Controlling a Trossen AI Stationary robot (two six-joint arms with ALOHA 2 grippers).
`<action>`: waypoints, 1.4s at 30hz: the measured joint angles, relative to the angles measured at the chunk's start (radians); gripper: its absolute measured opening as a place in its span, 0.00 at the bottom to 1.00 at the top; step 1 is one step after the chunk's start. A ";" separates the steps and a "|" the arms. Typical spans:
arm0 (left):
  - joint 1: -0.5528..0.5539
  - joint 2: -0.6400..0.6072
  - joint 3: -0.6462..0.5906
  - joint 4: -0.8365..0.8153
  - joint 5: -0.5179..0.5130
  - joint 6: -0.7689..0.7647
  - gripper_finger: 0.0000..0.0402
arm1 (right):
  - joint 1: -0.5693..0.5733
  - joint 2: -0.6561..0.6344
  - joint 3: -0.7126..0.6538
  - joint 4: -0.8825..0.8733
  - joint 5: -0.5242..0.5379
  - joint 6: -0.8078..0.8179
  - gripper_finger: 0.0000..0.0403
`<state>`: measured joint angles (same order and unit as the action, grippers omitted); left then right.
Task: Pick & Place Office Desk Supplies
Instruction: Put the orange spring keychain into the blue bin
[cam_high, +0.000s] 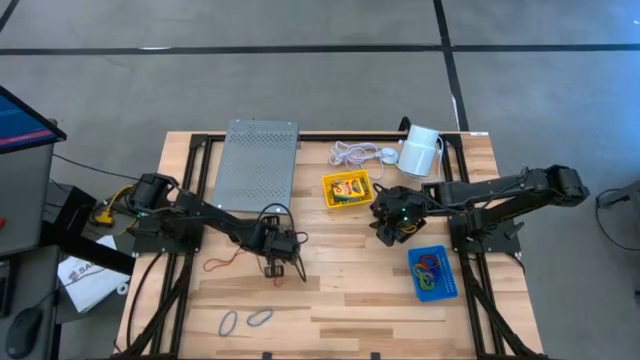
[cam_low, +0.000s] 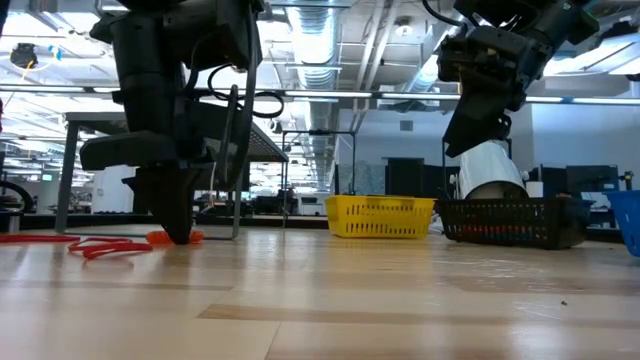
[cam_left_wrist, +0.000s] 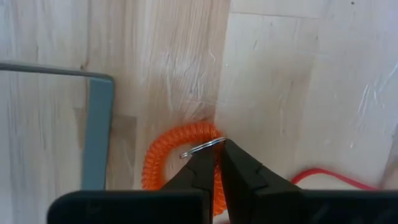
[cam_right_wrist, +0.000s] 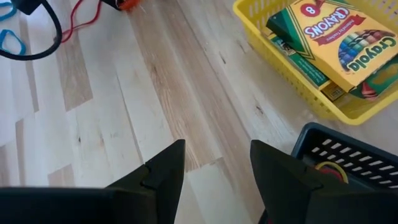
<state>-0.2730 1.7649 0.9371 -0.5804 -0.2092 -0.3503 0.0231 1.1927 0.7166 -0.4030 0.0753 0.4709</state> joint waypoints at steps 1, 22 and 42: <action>-0.005 -0.001 0.000 0.000 0.000 -0.003 0.01 | 0.002 0.000 0.000 0.000 0.000 0.000 0.45; -0.109 -0.302 -0.008 0.196 0.001 -0.050 0.01 | 0.055 0.000 0.000 0.216 -0.129 -0.011 0.45; -0.100 -0.371 -0.025 0.791 0.077 0.257 0.00 | 0.155 0.031 0.001 0.723 -0.285 -0.121 0.55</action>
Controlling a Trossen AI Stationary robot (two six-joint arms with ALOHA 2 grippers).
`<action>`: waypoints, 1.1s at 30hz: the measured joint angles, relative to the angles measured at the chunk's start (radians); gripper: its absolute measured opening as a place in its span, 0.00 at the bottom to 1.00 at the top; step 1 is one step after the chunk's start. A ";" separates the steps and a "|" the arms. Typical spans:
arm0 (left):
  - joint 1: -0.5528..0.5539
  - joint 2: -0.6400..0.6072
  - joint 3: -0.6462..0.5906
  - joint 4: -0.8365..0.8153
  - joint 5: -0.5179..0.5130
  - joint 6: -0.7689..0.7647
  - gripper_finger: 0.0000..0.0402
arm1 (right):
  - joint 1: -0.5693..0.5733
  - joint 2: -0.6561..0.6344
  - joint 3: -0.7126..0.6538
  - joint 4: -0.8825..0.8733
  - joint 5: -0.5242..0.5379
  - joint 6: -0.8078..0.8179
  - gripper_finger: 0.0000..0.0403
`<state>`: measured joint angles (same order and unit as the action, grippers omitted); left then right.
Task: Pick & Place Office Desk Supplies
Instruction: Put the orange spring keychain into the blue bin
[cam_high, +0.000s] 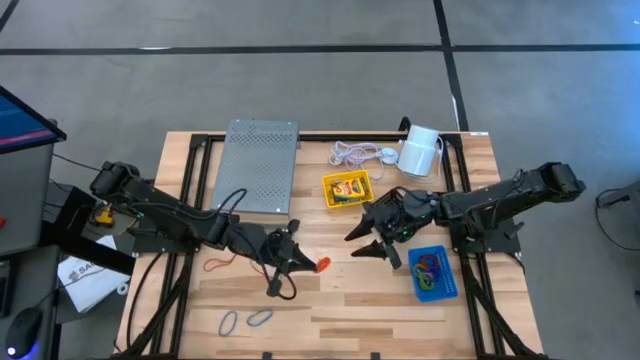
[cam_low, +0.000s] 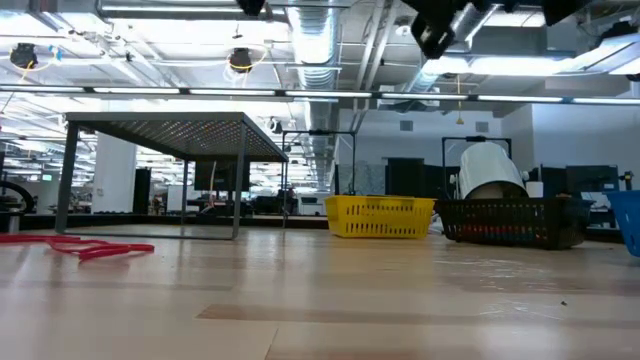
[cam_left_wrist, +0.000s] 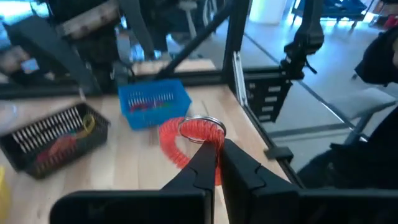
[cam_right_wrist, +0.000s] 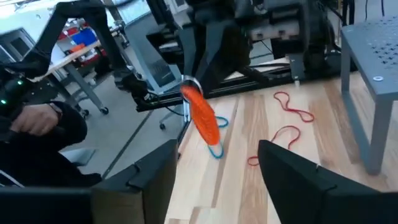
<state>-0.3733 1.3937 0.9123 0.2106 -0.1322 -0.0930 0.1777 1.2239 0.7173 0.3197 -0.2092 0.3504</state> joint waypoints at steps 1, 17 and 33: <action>0.001 0.000 0.000 0.016 0.000 0.016 0.00 | 0.002 0.010 -0.001 0.023 0.000 0.000 0.56; 0.039 0.000 0.000 0.059 0.000 0.044 0.01 | 0.033 0.191 0.079 0.216 -0.002 -0.004 0.58; 0.039 0.000 0.000 0.063 0.000 0.059 0.01 | 0.031 0.262 0.140 0.212 -0.002 -0.010 0.25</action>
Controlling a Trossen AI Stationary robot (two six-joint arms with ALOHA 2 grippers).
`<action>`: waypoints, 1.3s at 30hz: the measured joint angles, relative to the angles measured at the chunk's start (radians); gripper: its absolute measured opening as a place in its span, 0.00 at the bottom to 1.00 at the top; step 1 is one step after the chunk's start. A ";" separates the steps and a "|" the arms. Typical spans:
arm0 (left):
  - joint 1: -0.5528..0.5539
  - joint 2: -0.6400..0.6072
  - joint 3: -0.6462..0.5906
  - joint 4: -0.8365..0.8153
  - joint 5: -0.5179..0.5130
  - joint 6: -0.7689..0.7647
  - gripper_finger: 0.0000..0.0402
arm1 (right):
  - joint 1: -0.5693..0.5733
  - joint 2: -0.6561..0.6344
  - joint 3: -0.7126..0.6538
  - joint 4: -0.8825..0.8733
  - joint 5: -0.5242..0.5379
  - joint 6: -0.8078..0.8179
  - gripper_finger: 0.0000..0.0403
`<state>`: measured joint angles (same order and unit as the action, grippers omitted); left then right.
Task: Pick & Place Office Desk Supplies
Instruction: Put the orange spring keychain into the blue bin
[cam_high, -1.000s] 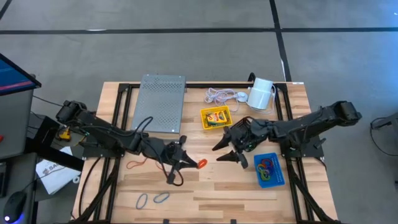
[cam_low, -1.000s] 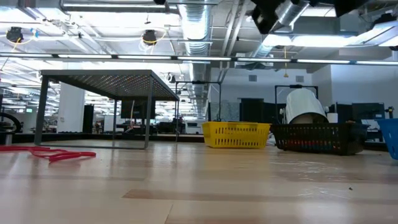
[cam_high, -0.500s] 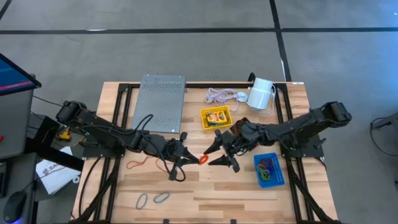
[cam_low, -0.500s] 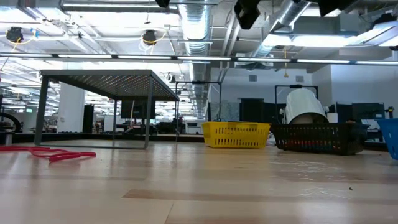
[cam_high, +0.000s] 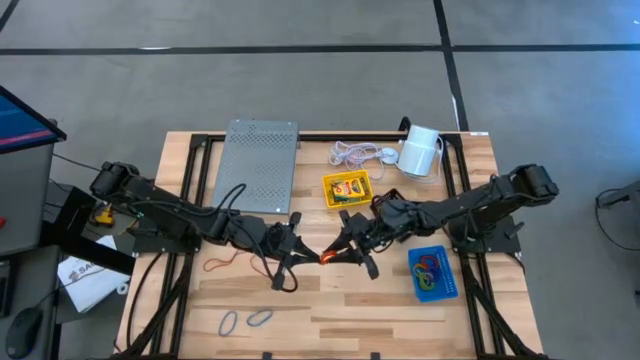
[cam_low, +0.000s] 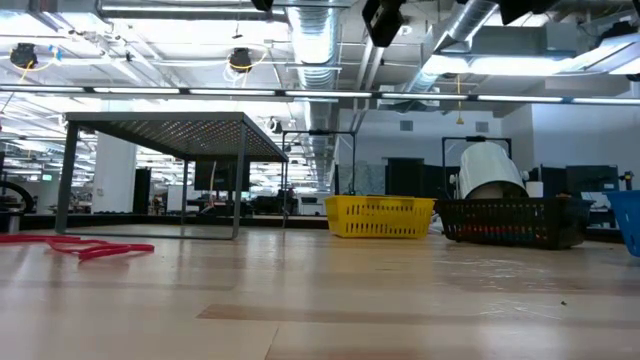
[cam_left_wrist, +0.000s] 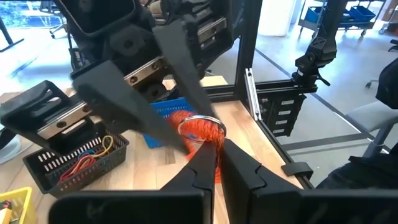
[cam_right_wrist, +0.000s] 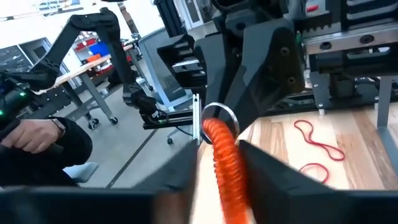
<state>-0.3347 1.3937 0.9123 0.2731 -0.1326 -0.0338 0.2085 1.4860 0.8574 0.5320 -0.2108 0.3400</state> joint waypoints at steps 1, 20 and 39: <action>0.000 0.000 0.000 0.001 0.000 0.000 0.01 | 0.000 0.000 0.000 0.000 0.000 -0.002 0.16; -0.007 -0.030 0.001 -0.003 -0.045 -0.031 0.29 | 0.001 -0.065 0.000 -0.081 0.002 0.000 0.04; -0.112 -0.207 0.000 -0.367 -0.044 -0.107 0.35 | 0.257 -0.576 -0.001 -1.319 0.488 0.546 0.04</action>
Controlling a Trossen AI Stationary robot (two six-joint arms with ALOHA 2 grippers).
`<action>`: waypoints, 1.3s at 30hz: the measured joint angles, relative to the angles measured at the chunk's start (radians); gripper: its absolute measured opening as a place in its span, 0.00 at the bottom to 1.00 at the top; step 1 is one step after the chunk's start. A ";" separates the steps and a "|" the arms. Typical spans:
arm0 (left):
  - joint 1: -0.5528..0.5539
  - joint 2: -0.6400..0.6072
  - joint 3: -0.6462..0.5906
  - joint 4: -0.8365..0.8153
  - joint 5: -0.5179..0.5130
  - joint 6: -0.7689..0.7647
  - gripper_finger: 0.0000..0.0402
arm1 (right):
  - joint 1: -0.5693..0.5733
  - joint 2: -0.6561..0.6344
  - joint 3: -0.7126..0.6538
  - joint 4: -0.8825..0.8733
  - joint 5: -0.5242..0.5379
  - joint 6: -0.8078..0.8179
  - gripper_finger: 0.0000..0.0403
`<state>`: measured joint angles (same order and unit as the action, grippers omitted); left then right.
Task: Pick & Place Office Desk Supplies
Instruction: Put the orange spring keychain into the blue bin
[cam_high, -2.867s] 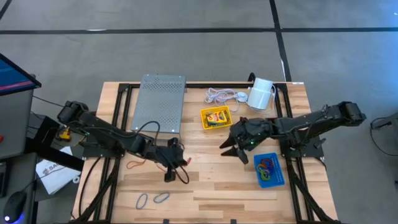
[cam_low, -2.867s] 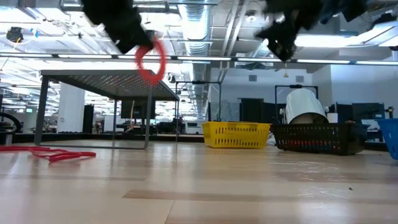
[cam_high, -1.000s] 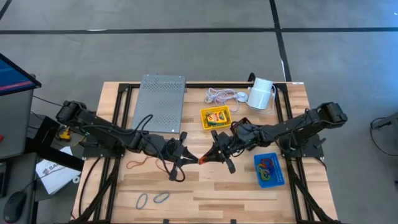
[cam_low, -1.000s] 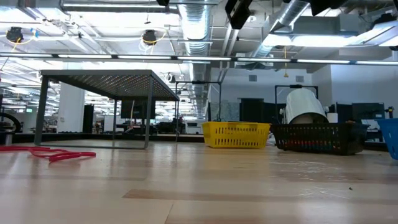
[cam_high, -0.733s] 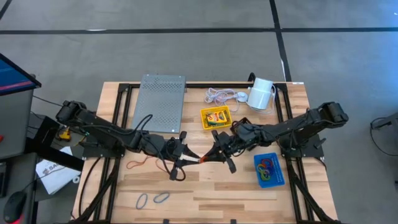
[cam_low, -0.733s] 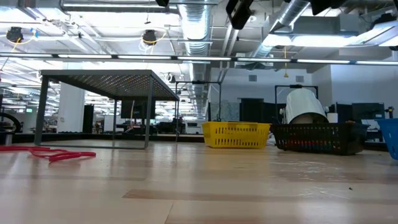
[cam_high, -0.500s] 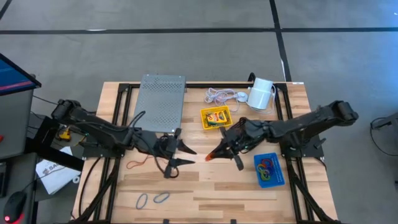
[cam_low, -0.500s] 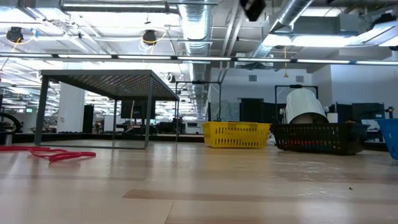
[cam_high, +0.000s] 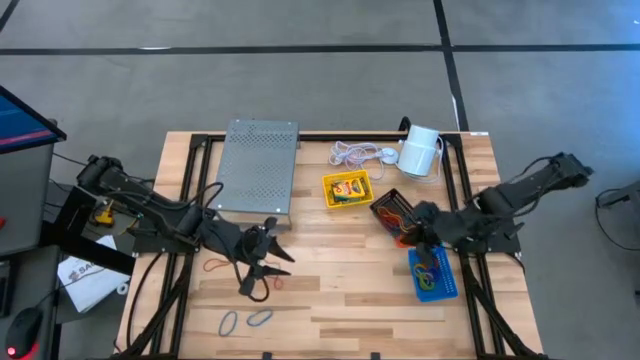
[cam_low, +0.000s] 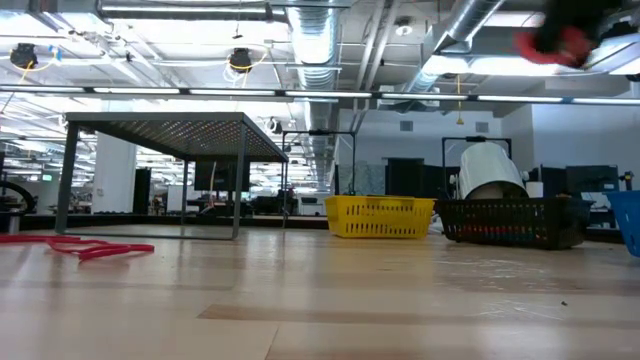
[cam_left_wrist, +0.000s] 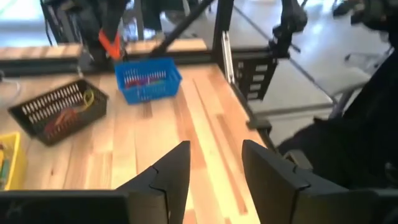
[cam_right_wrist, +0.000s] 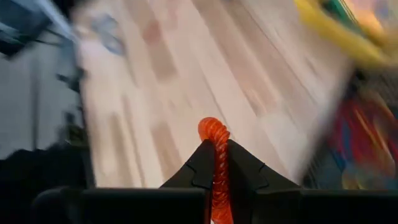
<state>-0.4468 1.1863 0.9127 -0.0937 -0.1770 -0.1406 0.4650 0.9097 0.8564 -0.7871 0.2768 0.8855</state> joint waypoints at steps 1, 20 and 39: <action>-0.001 0.000 0.000 -0.018 0.000 -0.006 0.34 | 0.037 -0.007 0.000 -0.058 0.023 0.066 0.04; 0.000 0.000 0.000 -0.131 -0.001 -0.077 0.28 | 0.531 0.260 -0.100 -0.273 0.089 0.869 0.04; 0.000 0.000 0.000 -0.131 -0.001 -0.078 0.28 | 0.521 0.312 -0.100 -0.227 0.072 0.835 0.04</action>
<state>-0.4469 1.1864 0.9127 -0.2245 -0.1776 -0.2190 0.9859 1.2221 0.7563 -1.0142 0.3485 1.7206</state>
